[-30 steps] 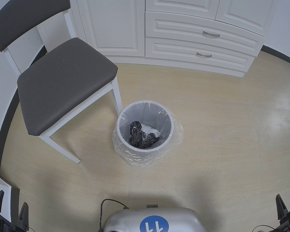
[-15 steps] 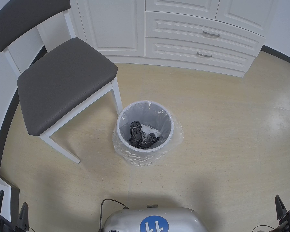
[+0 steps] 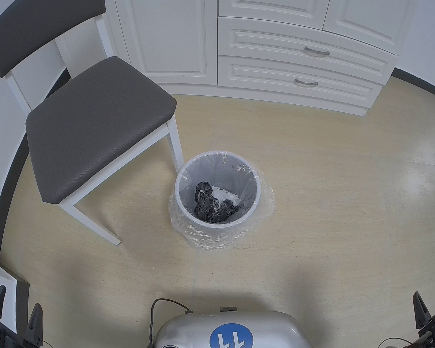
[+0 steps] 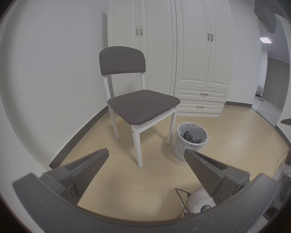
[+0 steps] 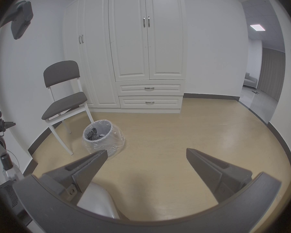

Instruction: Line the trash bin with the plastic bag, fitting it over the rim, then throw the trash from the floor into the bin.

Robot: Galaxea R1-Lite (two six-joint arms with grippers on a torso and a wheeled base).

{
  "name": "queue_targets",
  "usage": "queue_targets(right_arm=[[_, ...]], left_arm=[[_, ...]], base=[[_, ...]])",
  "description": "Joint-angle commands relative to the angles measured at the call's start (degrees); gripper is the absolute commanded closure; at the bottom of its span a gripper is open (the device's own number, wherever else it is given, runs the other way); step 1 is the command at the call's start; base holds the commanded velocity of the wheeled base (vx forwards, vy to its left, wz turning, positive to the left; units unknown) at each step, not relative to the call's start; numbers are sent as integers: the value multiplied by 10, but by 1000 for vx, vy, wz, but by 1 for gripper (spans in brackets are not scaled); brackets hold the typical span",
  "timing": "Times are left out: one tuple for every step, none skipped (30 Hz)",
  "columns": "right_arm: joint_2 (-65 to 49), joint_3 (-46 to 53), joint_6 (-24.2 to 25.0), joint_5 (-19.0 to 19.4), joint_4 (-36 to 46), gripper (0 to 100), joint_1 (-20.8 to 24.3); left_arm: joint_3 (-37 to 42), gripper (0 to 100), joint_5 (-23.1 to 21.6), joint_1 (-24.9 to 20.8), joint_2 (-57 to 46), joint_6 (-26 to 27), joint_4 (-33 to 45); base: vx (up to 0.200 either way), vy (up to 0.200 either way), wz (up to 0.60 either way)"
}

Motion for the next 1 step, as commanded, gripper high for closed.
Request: queue_targets(right_arm=[[-9,7,0,0,0,0,0]], left_arm=[[9,0,0,0,-8,0,0]], base=[[0,0,0]])
